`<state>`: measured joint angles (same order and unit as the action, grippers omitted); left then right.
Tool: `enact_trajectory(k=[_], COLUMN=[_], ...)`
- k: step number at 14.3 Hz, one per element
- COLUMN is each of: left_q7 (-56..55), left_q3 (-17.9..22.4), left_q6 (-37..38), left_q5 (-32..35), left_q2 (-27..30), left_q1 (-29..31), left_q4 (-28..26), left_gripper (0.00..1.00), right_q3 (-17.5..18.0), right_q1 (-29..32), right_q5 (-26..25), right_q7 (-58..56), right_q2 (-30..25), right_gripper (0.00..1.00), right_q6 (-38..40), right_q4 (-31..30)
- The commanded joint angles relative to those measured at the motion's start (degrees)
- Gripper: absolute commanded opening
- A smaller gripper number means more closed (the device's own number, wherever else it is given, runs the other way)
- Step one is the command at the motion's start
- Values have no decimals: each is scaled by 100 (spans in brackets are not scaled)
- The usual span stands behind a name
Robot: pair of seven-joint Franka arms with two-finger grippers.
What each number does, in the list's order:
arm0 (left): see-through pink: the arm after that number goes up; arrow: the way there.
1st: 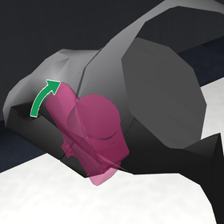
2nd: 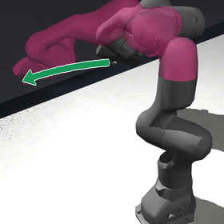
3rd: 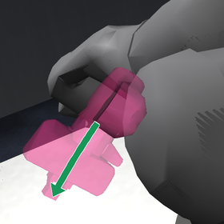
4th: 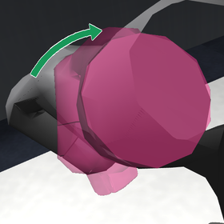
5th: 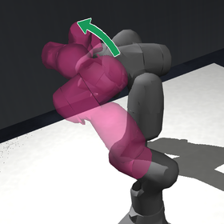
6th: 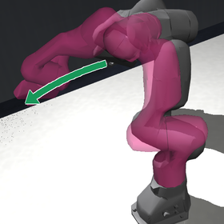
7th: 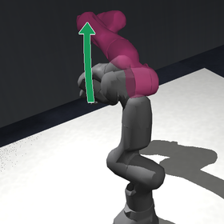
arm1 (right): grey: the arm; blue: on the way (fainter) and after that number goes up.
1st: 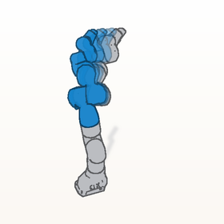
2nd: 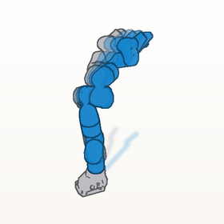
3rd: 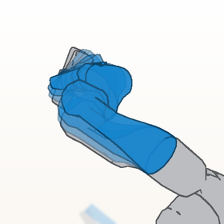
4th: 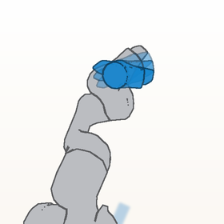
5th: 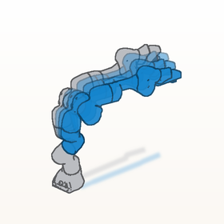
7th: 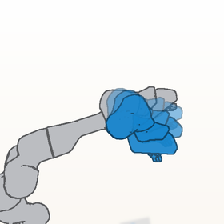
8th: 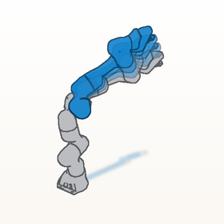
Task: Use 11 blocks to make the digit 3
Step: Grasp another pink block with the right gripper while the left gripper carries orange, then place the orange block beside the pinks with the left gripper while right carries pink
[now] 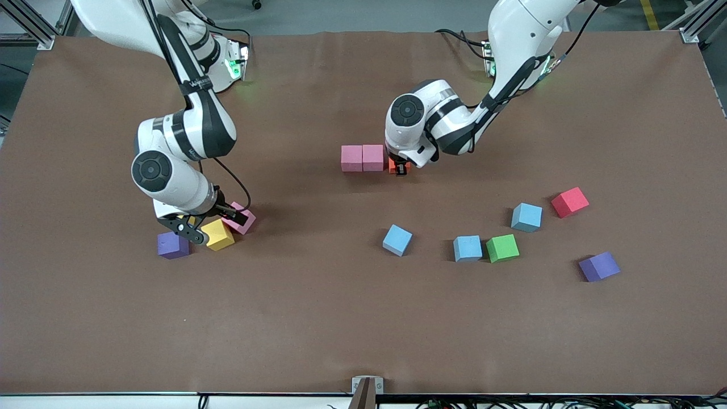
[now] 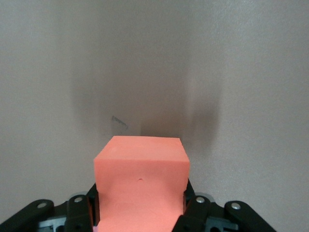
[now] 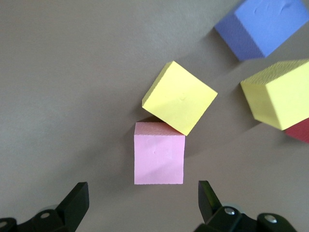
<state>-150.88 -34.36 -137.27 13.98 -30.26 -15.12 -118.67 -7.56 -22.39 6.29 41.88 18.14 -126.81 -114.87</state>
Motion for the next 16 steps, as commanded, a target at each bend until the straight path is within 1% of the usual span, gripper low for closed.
enact_trajectory(k=[1, 6, 10, 16], left_q7=[-55, -64, -55, -64], left_q3=[-27, -27, -27, -27], left_q6=[-160, -265, -318, -301], left_q5=[-89, -89, -89, -89], left_q2=[-23, -68, -112, -103], left_q1=[-17, -44, -114, -105], left_q4=[-34, -34, -34, -43], left_gripper=[30, 30, 30, 30], right_q3=[71, 62, 71, 80], right_q1=[94, 156, 191, 138], right_q5=[240, 250, 258, 320], right_q7=[101, 180, 189, 189], right_q2=[57, 322, 462, 665], right_gripper=[100, 100, 100, 100], right_q6=[-361, -616, -1196, -1417], right_q4=[-185, -264, -615, -677])
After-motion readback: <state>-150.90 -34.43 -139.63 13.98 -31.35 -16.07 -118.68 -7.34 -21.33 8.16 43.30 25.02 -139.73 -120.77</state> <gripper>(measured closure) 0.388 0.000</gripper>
